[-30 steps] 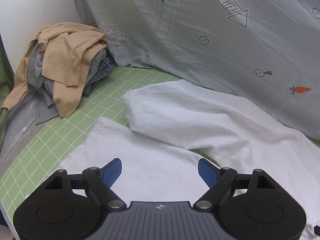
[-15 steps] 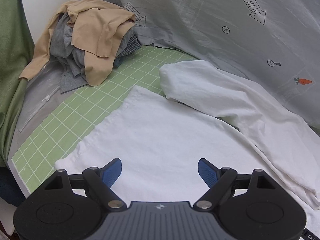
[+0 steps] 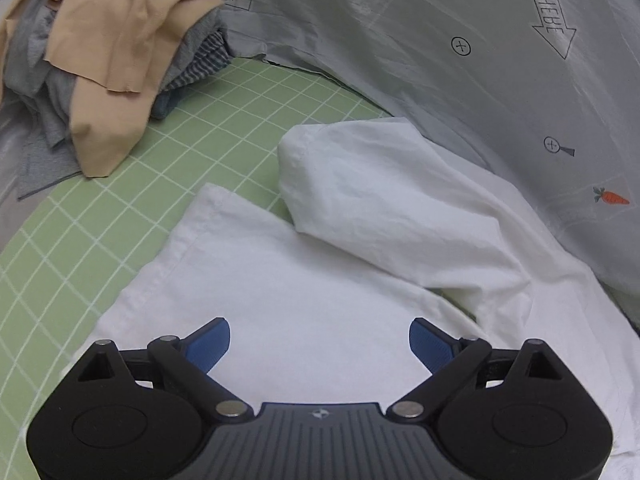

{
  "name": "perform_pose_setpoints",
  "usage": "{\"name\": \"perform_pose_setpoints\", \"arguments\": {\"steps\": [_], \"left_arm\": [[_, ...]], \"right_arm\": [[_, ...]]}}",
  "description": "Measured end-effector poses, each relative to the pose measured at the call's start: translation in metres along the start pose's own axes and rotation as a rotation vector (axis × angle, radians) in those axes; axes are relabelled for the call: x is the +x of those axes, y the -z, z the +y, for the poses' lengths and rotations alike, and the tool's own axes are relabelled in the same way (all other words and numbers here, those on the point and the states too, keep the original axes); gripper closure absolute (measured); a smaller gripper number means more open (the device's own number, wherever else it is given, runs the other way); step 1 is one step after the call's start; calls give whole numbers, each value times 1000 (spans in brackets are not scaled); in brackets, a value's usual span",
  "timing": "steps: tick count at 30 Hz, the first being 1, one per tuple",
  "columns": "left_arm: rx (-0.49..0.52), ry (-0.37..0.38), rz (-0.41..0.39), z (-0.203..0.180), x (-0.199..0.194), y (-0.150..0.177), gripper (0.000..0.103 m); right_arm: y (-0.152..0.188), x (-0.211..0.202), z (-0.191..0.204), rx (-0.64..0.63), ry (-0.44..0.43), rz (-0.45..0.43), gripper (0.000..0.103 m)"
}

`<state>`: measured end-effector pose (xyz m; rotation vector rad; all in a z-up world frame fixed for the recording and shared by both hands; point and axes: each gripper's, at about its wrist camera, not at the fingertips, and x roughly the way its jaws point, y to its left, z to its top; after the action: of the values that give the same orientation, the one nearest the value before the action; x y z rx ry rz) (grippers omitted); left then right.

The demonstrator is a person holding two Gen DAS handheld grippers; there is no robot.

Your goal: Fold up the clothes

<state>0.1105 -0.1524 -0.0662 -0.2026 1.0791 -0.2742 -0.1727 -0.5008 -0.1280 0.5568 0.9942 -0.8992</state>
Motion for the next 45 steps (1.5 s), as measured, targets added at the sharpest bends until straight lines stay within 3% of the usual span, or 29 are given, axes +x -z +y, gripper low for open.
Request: {"name": "perform_pose_setpoints", "arguments": {"steps": [1, 5, 11, 20, 24, 31, 33, 37, 40, 43, 45], "left_arm": [[-13, 23, 5, 0, 10, -6, 10], [-89, 104, 45, 5, 54, -28, 37], [-309, 242, 54, 30, 88, -50, 75], [-495, 351, 20, 45, 92, -50, 76], [-518, 332, 37, 47, 104, -55, 76], [-611, 326, -2, 61, 100, -57, 77], [-624, 323, -2, 63, 101, -60, 101], [-616, 335, -14, 53, 104, -81, 103], [-590, 389, -69, 34, 97, -122, 103], [-451, 532, -197, -1, 51, -171, 103], [-322, 629, -313, -23, 7, -182, 103]], "right_arm": [[-1, 1, 1, 15, 8, 2, 0], [-8, 3, 7, 60, 32, 30, 0], [-13, 5, 10, 83, 44, 54, 0], [-12, 2, 13, 78, 43, 49, 0], [-13, 3, 12, 62, 35, 46, 0], [-15, 4, 9, 36, 21, 40, 0], [-15, 4, 9, 30, 19, 38, 0], [-17, 6, 11, 27, 17, 34, 0], [-18, 7, 13, 24, 16, 29, 0], [-18, 8, 14, 25, 16, 27, 0], [-18, 7, 13, 24, 16, 25, 0]]}}
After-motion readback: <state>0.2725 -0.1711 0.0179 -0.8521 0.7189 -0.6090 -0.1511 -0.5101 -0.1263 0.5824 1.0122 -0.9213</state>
